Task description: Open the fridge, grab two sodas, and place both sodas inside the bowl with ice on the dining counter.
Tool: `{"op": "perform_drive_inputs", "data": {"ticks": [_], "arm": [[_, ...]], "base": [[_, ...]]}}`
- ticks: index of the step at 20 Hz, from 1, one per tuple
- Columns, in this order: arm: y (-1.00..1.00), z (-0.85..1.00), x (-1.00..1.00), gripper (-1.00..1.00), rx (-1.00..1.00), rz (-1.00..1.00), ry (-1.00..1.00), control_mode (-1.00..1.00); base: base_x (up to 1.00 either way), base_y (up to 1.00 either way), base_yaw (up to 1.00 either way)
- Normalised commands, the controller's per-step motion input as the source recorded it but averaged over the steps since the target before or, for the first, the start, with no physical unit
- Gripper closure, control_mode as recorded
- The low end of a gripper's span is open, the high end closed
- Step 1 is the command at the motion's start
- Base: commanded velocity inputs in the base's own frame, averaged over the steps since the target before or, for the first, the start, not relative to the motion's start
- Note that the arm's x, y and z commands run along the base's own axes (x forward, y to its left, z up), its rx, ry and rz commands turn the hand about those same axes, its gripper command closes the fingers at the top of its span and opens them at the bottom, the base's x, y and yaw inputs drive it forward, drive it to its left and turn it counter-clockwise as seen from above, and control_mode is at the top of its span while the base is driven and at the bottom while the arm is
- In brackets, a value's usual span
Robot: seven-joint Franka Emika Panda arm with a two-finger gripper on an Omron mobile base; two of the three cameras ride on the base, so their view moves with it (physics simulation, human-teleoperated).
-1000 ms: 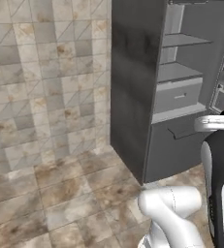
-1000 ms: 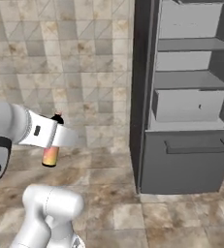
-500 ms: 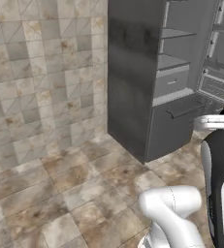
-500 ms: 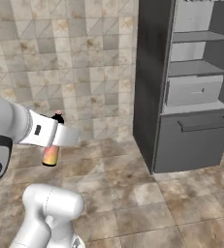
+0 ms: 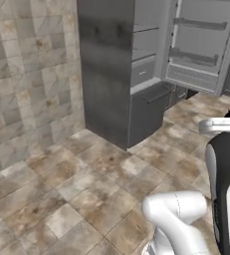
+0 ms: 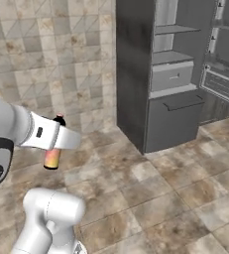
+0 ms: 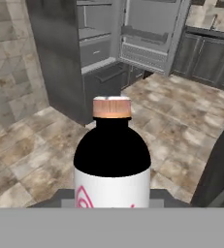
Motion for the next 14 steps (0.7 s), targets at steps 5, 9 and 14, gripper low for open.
{"op": "perform_drive_inputs", "data": {"ticks": [5,9,14], "arm": [[0.00,0.00,0.00,1.00,0.00,0.00,0.00,1.00],[0.00,0.00,0.00,1.00,0.00,0.00,0.00,1.00],[0.00,0.00,0.00,1.00,0.00,0.00,0.00,1.00]], "base": [[-0.80,0.10,-0.54],[-0.45,-0.07,-0.59],[-0.11,-0.39,-0.55]]}}
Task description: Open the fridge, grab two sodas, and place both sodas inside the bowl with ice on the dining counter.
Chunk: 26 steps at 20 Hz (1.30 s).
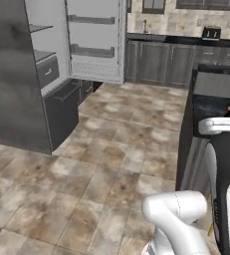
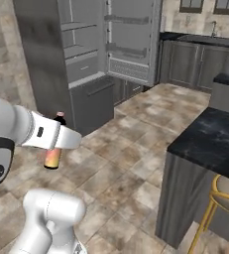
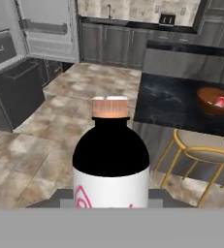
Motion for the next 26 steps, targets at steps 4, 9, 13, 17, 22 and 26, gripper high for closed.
{"op": "perform_drive_inputs", "data": {"ticks": [4,9,13,17,22,26], "arm": [[0.00,0.00,0.00,1.00,0.00,0.00,0.00,1.00],[0.00,0.00,0.00,1.00,0.00,0.00,0.00,1.00],[0.00,0.00,0.00,1.00,0.00,0.00,0.00,1.00],[0.00,0.00,0.00,1.00,0.00,0.00,0.00,1.00],[0.00,0.00,0.00,1.00,0.00,0.00,0.00,1.00],[0.00,0.00,0.00,1.00,0.00,0.00,0.00,1.00]], "base": [[0.09,-0.62,-0.43],[0.34,-0.74,-0.35],[0.62,-0.67,-0.28],[0.71,-0.64,-0.25],[0.58,-0.67,-0.24],[0.51,-0.73,-0.22]]}}
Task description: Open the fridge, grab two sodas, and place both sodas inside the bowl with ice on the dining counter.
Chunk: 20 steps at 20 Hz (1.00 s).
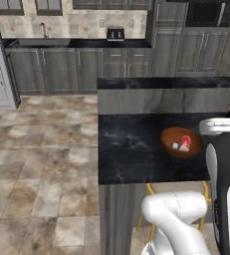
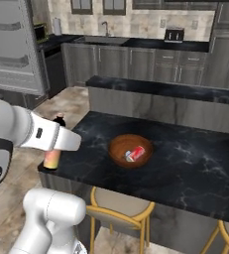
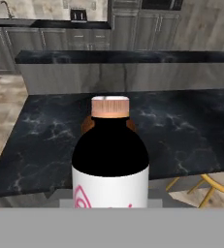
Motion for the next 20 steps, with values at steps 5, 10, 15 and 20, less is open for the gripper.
{"op": "perform_drive_inputs", "data": {"ticks": [5,10,15,20], "arm": [[0.00,0.00,0.00,1.00,0.00,0.00,0.00,1.00],[-0.12,-0.09,0.60,1.00,0.05,0.00,0.08,-1.00],[-0.09,-0.29,1.00,1.00,0.03,0.07,0.27,-1.00],[0.00,-0.48,1.00,1.00,-0.01,0.19,0.36,-1.00]], "base": [[0.58,-0.63,-0.19],[0.33,-0.13,-0.03],[0.00,0.00,0.00],[0.00,0.00,0.00]]}}
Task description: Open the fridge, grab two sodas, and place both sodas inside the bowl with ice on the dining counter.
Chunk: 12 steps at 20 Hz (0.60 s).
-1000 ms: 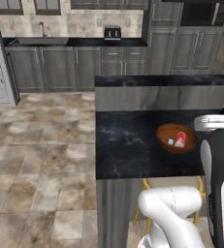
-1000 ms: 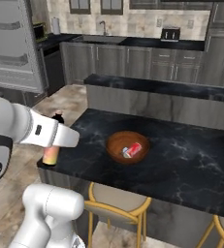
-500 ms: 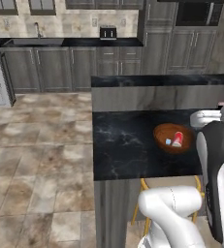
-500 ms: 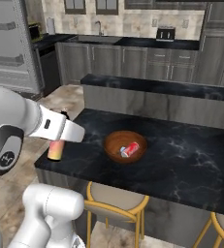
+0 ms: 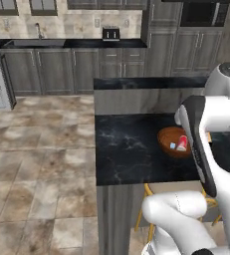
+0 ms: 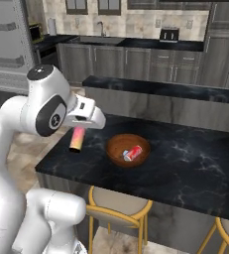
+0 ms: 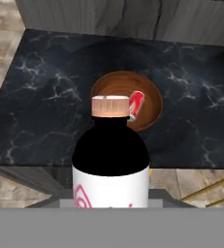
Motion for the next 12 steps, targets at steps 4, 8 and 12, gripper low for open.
{"op": "perform_drive_inputs", "data": {"ticks": [4,8,12], "arm": [[-0.22,-0.53,0.88,1.00,-0.03,0.29,0.23,-1.00],[-0.42,-0.46,0.63,1.00,-0.02,0.30,0.14,-1.00],[-0.47,-0.48,0.55,1.00,0.00,0.29,0.08,-1.00]], "base": [[0.00,0.00,0.00],[0.00,0.00,0.00],[0.00,0.00,0.00]]}}
